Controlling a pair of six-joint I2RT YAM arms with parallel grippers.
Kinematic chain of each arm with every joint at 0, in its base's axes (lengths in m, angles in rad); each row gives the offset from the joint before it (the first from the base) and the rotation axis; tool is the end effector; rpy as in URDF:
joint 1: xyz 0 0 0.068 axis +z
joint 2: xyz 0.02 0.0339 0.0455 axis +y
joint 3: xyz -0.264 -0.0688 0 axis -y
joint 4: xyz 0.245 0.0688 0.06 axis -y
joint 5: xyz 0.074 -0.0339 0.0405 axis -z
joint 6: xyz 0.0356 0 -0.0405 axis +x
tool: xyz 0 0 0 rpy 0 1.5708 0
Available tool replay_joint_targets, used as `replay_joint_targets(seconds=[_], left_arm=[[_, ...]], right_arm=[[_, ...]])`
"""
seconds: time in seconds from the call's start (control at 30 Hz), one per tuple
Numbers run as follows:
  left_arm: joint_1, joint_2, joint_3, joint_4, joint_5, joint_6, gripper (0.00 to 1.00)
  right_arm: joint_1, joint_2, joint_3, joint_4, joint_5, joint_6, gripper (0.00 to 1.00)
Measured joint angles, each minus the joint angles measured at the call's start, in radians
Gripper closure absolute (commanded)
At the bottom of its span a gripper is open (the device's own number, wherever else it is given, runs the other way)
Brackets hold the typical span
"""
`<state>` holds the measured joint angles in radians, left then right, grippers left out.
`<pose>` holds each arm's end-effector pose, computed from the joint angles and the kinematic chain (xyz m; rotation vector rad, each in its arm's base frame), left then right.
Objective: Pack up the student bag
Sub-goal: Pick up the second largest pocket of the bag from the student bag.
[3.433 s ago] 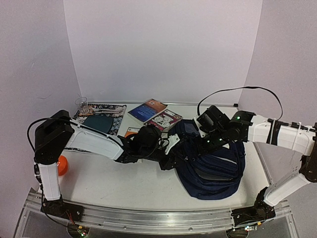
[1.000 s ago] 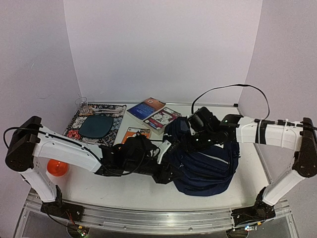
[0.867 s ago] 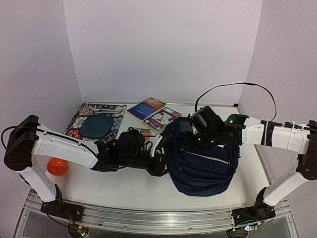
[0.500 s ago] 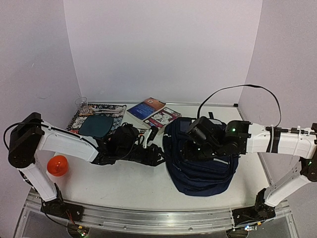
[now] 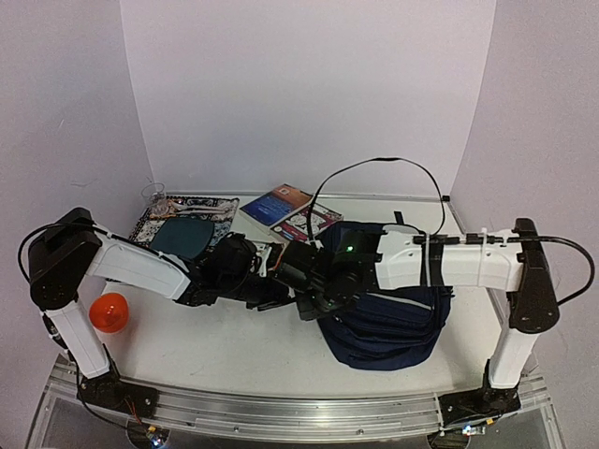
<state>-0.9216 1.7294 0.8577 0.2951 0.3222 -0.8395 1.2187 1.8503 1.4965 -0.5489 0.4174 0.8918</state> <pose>0.2060 -0.2901 0.1665 0.3147 2.4261 -1.2717 0.1548 0.3794 0.2550 -0.2182 2.4159 0.4779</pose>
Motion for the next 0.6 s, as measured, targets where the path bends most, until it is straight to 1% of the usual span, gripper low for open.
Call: replay_joint_targets(seconds=[0.1,0.17,0.3,0.6], left_arm=[[0.004,0.003,-0.006,0.001,0.004,-0.019,0.43],[0.005,0.008,-0.006,0.001,0.011,-0.027,0.43],[0.006,0.011,-0.014,0.002,0.018,-0.034,0.43],[0.007,0.034,-0.015,0.001,0.042,-0.048,0.44]], right_arm=[[0.002,0.054,0.071,-0.058,0.02,-0.014,0.7],[0.002,0.081,0.101,-0.086,0.03,-0.024,0.71],[0.002,0.124,0.136,-0.147,0.045,-0.032,0.71],[0.002,0.19,0.154,-0.23,0.072,-0.036,0.7]])
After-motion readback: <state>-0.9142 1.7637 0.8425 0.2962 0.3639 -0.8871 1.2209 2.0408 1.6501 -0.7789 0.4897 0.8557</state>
